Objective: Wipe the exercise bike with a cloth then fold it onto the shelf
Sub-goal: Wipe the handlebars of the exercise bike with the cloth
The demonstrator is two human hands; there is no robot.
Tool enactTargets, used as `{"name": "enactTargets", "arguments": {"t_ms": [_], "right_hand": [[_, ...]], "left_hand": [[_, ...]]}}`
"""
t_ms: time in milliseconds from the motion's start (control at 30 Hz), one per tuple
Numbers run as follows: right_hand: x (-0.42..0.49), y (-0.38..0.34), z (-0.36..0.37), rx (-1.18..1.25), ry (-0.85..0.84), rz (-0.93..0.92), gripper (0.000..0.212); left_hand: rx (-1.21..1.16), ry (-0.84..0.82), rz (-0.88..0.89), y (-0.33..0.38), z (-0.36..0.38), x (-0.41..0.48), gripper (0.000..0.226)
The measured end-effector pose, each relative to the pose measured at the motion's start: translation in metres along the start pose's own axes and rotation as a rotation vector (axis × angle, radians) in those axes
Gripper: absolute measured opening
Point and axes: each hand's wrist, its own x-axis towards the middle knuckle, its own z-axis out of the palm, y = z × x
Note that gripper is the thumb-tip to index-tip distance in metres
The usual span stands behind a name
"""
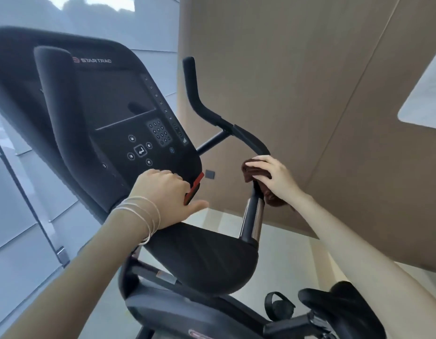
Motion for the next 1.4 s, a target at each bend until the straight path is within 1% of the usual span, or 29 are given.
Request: {"name": "enactTargets", "arguments": {"t_ms": [67,133,233,300,367,467,500,633,667,833,900,967,1033,1067,1167,1233,1333,1400], "right_hand": [[0.003,0.000,0.007,-0.129,-0.118,0.053,0.030],[0.004,0.001,0.009,-0.189,-0.182,0.062,0.031],[0.012,0.007,0.006,-0.240,-0.182,0.005,0.018],[0.020,0.013,0.004,-0.248,-0.192,0.005,0.016],[0.034,0.019,0.004,-0.263,-0.209,0.066,0.015],[0.054,0.018,0.009,-0.348,-0.261,0.153,0.015],[0.056,0.017,0.010,-0.363,-0.293,0.140,0.015],[0.042,0.016,0.004,-0.320,-0.415,-0.033,0.016],[0.042,0.017,0.002,-0.317,-0.437,-0.051,0.016],[0.071,0.024,0.002,-0.418,-0.572,-0.015,0.016],[0.083,0.031,0.004,-0.478,-0.563,0.044,0.017],[0.090,0.034,0.008,-0.514,-0.512,0.134,0.016],[0.094,0.035,0.012,-0.522,-0.505,0.171,0.017],[0.094,0.034,0.012,-0.526,-0.543,0.156,0.018],[0.090,0.031,0.007,-0.551,-0.760,0.005,0.025],[0.089,0.029,0.006,-0.571,-0.845,-0.061,0.027],[0.098,0.031,0.009,-0.660,-0.889,-0.069,0.033],[0.105,0.035,0.011,-0.698,-0.822,-0.014,0.035]], "left_hand": [[-0.070,0.001,0.009,0.003,0.003,-0.004,0.060],[-0.112,0.008,-0.015,0.003,0.006,-0.006,0.053],[-0.162,0.014,-0.050,0.001,0.010,-0.005,0.053],[-0.176,0.031,-0.049,0.001,0.014,-0.005,0.054],[-0.188,0.018,-0.062,0.002,0.016,-0.005,0.054],[-0.215,-0.011,-0.105,0.003,0.016,-0.004,0.054],[-0.217,-0.003,-0.111,0.003,0.017,-0.004,0.053],[-0.232,0.032,-0.115,0.002,0.015,-0.007,0.052],[-0.237,0.042,-0.115,0.003,0.015,-0.008,0.052],[-0.234,0.097,-0.127,0.001,0.016,-0.009,0.053],[-0.224,0.111,-0.138,0.001,0.017,-0.009,0.054],[-0.220,0.115,-0.136,0.001,0.017,-0.009,0.055],[-0.217,0.106,-0.132,0.001,0.016,-0.009,0.054],[-0.215,0.096,-0.130,0.000,0.016,-0.009,0.054],[-0.210,0.070,-0.133,-0.001,0.016,-0.008,0.053],[-0.203,0.057,-0.138,-0.001,0.016,-0.007,0.054],[-0.197,0.056,-0.140,-0.001,0.018,-0.006,0.054],[-0.189,0.068,-0.148,-0.002,0.019,-0.005,0.054]]}}
